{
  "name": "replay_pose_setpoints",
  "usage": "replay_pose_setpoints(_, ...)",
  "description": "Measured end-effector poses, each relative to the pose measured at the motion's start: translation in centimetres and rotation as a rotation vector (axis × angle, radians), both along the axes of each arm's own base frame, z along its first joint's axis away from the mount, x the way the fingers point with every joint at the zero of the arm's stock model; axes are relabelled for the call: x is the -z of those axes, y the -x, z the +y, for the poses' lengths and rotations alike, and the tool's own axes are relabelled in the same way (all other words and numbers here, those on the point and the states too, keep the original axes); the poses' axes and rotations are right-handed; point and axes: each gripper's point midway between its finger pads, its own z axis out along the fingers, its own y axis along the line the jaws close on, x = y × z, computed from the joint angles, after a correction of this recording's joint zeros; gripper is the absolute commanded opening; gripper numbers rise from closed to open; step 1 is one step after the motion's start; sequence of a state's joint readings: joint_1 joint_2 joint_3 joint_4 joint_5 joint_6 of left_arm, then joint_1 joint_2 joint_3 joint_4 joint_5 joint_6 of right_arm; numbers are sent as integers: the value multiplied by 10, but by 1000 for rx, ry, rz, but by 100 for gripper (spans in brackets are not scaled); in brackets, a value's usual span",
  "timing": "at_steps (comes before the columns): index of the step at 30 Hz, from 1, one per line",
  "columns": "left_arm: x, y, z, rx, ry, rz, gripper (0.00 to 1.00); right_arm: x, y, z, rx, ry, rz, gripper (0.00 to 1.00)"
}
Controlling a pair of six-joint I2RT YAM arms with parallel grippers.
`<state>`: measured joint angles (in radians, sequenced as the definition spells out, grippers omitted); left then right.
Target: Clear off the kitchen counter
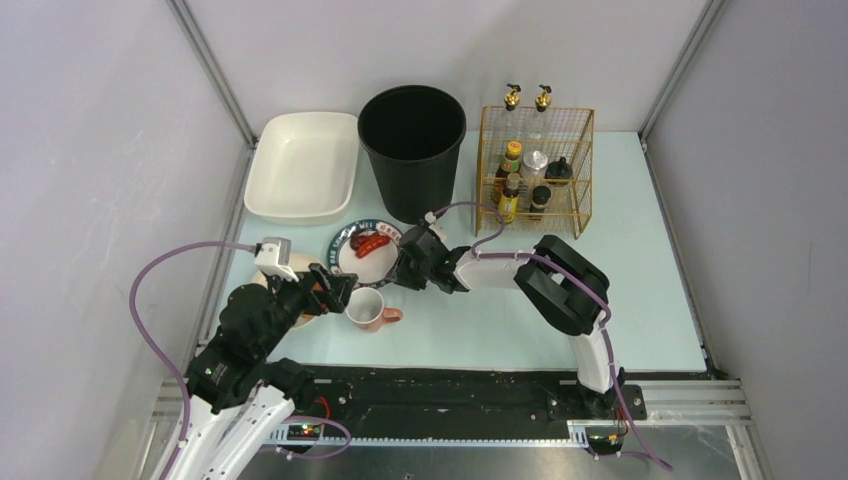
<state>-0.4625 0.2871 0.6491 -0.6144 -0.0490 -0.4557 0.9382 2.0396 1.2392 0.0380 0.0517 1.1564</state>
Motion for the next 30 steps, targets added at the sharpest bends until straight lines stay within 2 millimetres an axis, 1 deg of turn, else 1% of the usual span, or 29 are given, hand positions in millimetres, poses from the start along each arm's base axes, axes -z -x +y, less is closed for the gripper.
replay_pose_setpoints(1, 0, 0, 0, 0, 0, 0, 98, 1, 0, 0, 1, 1, 0, 28)
replay_pose_setpoints(3, 0, 0, 0, 0, 0, 0, 98, 3, -2, -1, 6, 2, 1, 24)
replay_pose_setpoints(8, 0, 0, 0, 0, 0, 1, 98, 5, -10, -3, 34, -10, 4, 18)
replay_pose_setpoints(14, 0, 0, 0, 0, -1, 1, 98, 4, -20, -6, 52, -21, 0, 7)
replay_pose_setpoints(16, 1, 0, 0, 0, -2, 4, 98, 4, -23, -9, 58, -22, 0, 1)
replay_pose_setpoints(22, 3, -2, -1, 0, -7, 14, 98, 4, -33, -20, 80, -36, -8, 0)
replay_pose_setpoints(30, 4, -2, -1, 0, -10, 21, 98, 3, -32, -55, 105, -29, -4, 0)
